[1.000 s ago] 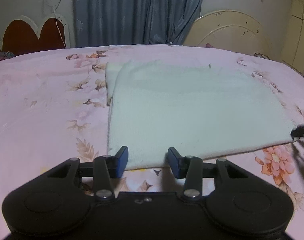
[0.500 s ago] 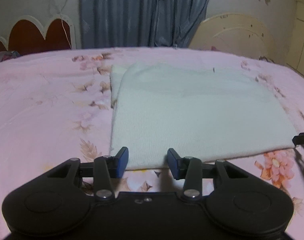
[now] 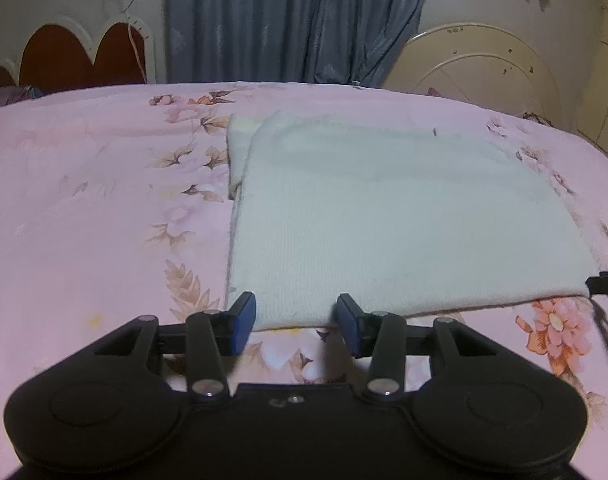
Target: Fold small clothes
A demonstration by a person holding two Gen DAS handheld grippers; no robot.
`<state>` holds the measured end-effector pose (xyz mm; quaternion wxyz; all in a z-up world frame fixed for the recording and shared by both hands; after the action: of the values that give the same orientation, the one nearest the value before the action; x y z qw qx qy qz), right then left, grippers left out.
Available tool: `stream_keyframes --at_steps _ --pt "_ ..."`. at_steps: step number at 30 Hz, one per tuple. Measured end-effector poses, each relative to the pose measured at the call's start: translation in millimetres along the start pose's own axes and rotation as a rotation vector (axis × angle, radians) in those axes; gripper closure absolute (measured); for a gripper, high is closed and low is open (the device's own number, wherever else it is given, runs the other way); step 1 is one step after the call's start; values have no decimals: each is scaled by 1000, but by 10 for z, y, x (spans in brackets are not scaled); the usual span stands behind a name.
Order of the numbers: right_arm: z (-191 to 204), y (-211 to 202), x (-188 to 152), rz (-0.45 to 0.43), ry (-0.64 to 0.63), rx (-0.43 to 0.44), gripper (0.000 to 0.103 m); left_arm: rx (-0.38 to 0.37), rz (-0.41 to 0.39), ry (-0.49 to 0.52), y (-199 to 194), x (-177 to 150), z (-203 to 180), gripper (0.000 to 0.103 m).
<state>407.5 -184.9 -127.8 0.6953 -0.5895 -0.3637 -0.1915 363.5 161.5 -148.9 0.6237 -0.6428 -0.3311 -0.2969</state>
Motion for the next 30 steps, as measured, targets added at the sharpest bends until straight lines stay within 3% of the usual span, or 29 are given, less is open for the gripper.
stream_keyframes --at_steps 3,8,12,23,27,30 --pt "-54 -135 80 -16 61 23 76 68 -8 -56 -158 -6 59 42" --pt "-80 -336 159 -49 127 73 76 -16 -36 -275 -422 -131 125 48" --pt "-37 -440 182 -73 151 117 76 -62 -4 -398 -379 -195 100 55" --pt "88 -513 256 -99 160 169 76 -132 -17 -663 -165 -286 256 55" --pt "241 -375 422 -98 143 188 77 -174 -61 -823 -31 -347 424 55" --pt "412 -243 604 -110 123 206 81 -178 -77 -867 106 -301 481 56"
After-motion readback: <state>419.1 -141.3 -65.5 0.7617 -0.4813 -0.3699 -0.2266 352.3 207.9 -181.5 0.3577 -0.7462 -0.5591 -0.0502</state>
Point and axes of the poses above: each gripper's, at about its wrist camera, not at the fingertips, and y roughly the way its jaws point, z to its left, x to its top, the point moved 2 cm from there along y, roughly the way its jaws point, and after that the axes turned 7 degrees about -z, right-handed, at the moved point
